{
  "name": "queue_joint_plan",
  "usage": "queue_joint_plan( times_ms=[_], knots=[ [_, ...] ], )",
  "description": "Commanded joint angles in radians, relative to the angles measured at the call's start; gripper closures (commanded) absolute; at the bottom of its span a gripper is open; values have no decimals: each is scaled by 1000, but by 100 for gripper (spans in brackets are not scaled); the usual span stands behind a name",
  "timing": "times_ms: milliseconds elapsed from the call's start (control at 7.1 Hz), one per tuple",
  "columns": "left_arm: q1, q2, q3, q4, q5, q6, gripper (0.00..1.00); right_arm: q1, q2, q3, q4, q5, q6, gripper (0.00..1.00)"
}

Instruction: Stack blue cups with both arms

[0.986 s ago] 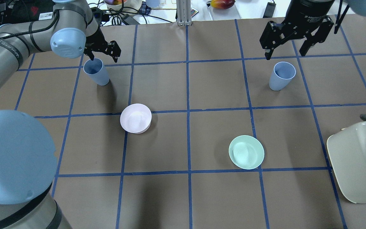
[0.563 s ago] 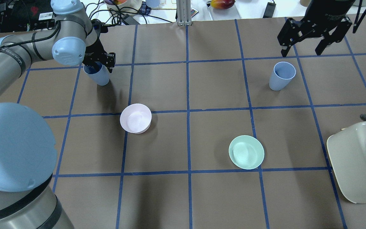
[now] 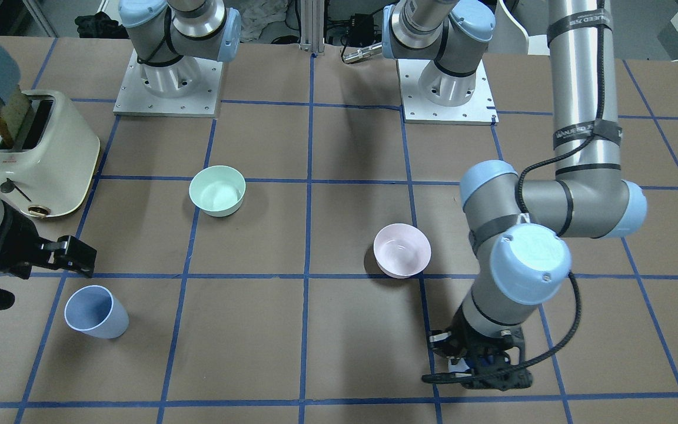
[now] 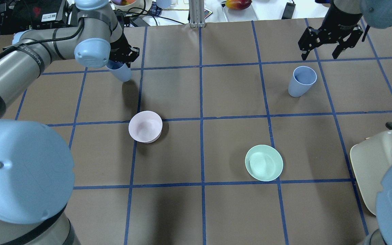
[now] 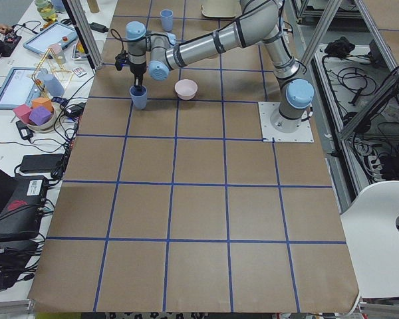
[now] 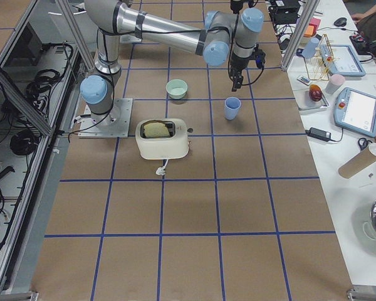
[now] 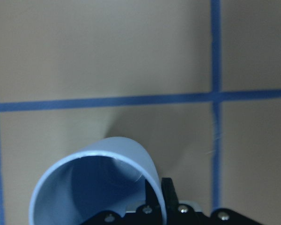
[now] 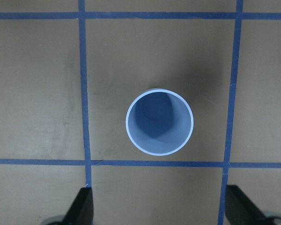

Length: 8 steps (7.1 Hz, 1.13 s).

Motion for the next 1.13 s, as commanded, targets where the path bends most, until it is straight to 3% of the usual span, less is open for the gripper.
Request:
queue_joint_plan(
  times_ms=[0, 282, 563, 704, 845, 986],
  knots=[
    [-185, -15, 62, -2, -10, -214, 100, -23, 78, 2, -101, -5, -46, 0],
    [-350, 13, 19, -17, -6, -444, 100, -29, 117, 8, -102, -6, -48, 0],
    [-429, 55, -169, 1, 4, -539, 100, -37, 150, 9, -103, -5, -40, 0],
    [-432, 70, -214, 4, 4, -540, 92, -39, 156, 9, -103, -6, -39, 0],
    [-429, 77, -211, 2, -9, -536, 1, -40, 165, 9, -103, -5, -32, 1],
    [-414, 90, -189, 1, -30, -536, 0, -45, 176, 9, -103, 1, -45, 11]
  ],
)
